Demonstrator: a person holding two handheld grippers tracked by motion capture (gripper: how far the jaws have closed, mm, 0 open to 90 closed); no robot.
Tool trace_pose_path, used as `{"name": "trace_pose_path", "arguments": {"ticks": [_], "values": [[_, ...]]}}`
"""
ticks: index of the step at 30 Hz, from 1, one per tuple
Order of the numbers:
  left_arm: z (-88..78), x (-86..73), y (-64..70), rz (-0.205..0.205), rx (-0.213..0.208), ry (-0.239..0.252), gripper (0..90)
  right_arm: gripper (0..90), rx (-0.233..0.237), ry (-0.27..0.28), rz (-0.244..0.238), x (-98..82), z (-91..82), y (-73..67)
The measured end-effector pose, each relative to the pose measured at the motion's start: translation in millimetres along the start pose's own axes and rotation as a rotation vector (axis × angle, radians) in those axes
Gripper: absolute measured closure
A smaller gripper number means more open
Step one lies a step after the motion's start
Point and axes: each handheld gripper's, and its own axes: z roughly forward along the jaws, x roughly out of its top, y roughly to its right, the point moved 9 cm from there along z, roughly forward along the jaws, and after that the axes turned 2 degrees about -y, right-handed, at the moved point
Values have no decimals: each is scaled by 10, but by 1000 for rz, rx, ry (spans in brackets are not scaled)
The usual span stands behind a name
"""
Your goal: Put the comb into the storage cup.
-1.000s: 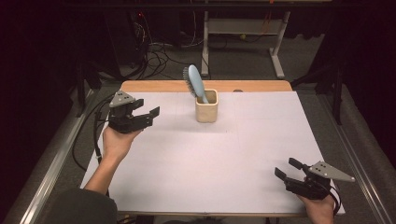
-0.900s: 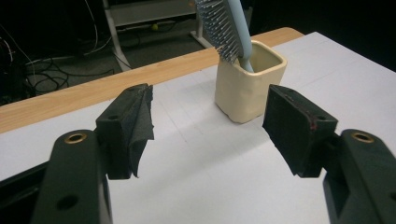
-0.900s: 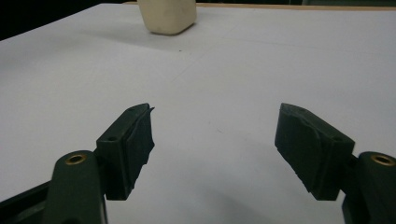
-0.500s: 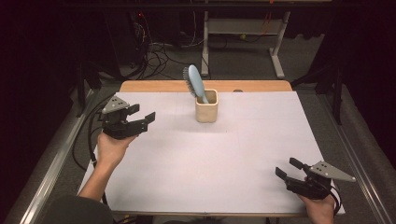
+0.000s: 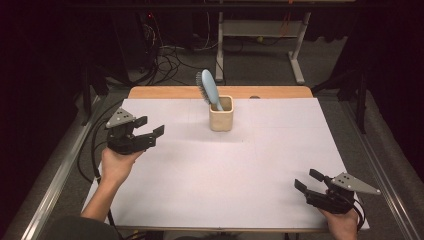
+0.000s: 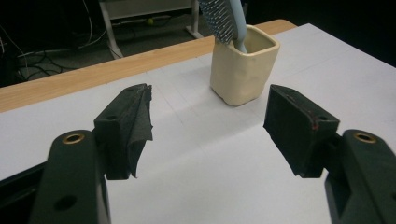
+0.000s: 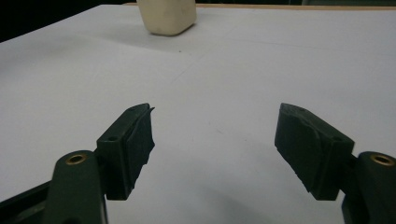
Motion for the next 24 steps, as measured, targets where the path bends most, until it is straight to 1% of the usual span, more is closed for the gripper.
{"name": "trace_pose_path", "arguments": {"ticks": [11, 17, 24], "values": [[-61, -89, -34, -16, 4, 5, 323, 285, 0, 1, -2, 1, -2, 4], [-99, -154, -80, -11, 24, -3, 327, 285, -3, -1, -7, -2, -2, 3], [-140, -214, -106, -19, 26, -1, 326, 284, -4, -4, -7, -4, 0, 0]]}}
